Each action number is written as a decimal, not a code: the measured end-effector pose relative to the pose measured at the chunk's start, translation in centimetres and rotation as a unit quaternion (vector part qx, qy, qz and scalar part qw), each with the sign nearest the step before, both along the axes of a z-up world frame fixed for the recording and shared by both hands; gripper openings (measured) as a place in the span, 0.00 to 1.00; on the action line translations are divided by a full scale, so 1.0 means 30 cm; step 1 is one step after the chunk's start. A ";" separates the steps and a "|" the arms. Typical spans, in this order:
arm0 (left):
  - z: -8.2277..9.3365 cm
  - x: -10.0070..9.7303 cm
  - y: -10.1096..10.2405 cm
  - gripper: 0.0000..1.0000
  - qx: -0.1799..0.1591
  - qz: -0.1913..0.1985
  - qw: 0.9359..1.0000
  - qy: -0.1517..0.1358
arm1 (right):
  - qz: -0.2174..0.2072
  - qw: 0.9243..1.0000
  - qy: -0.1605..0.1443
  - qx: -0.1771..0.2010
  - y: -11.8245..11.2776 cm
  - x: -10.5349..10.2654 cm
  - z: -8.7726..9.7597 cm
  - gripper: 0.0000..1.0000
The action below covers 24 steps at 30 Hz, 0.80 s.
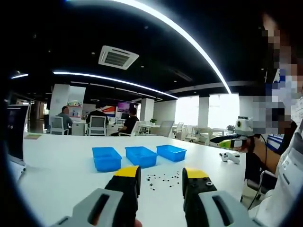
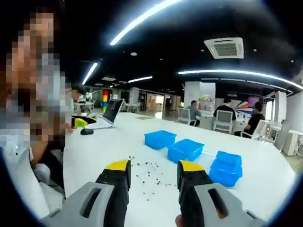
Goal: Pick up the resistors one by one and place each resistor into its matching bin, sorting the parts by color and model until every resistor is separated into the correct bin for its type
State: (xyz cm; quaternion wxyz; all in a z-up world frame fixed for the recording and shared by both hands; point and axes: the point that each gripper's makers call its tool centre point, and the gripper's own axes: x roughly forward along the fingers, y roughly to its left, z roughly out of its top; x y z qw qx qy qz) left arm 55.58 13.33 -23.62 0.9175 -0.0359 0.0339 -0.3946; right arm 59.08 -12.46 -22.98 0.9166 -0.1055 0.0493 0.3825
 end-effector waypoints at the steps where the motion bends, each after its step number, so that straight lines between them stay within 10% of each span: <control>1: 0.001 0.000 0.001 0.37 0.000 0.000 1.000 0.000 | 0.010 1.000 0.000 -0.017 0.014 0.005 -0.006 0.39; 9: 0.009 -0.002 0.009 0.37 -0.002 0.002 1.000 -0.003 | 0.095 0.989 0.010 -0.109 0.152 0.065 -0.014 0.39; 18: 0.003 -0.002 0.010 0.37 -0.003 0.003 1.000 -0.001 | 0.196 0.959 0.014 -0.204 0.339 0.160 -0.020 0.36; 24: 0.007 -0.005 0.021 0.37 -0.006 0.004 1.000 -0.002 | 0.253 0.927 0.033 -0.275 0.448 0.224 -0.128 0.33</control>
